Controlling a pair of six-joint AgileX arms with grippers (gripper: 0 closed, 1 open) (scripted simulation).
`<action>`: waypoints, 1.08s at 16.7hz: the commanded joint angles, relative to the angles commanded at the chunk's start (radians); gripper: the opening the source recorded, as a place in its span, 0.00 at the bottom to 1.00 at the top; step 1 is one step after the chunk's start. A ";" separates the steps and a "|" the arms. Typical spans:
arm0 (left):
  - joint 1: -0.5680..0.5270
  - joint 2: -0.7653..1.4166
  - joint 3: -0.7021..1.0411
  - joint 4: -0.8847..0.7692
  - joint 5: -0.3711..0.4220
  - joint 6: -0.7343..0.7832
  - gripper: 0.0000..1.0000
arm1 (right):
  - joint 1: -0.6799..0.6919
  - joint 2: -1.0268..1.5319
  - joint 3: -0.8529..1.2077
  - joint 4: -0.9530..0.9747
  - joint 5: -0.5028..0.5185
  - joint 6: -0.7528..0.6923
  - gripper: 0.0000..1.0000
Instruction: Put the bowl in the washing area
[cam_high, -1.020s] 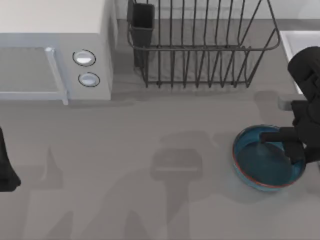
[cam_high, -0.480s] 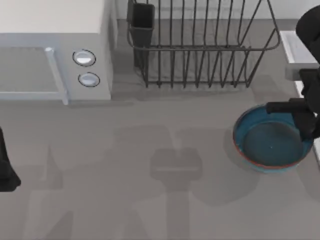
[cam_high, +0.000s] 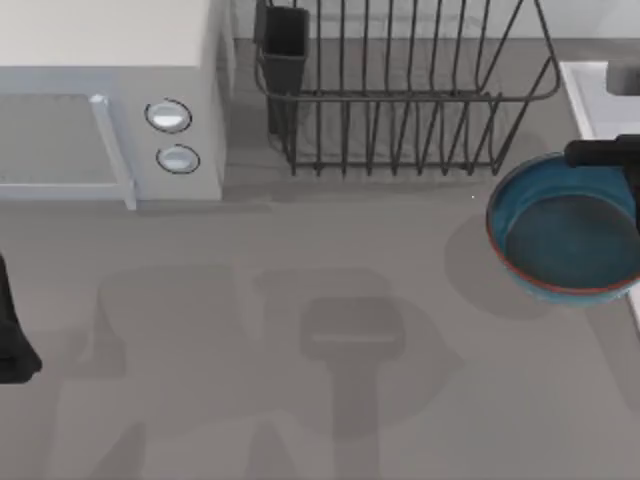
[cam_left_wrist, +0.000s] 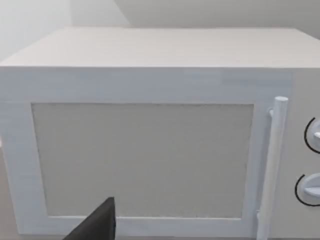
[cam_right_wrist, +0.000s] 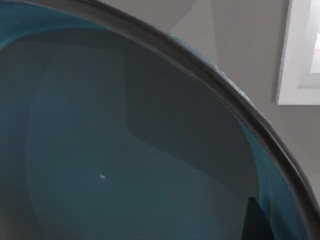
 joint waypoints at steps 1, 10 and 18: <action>0.000 0.000 0.000 0.000 0.000 0.000 1.00 | 0.000 0.000 0.000 0.000 0.000 0.000 0.00; 0.000 0.000 0.000 0.000 0.000 0.000 1.00 | -0.067 -0.024 -0.151 0.285 -0.114 -0.033 0.00; 0.000 0.000 0.000 0.000 0.000 0.000 1.00 | -0.303 -0.055 -0.563 1.134 -0.326 -0.101 0.00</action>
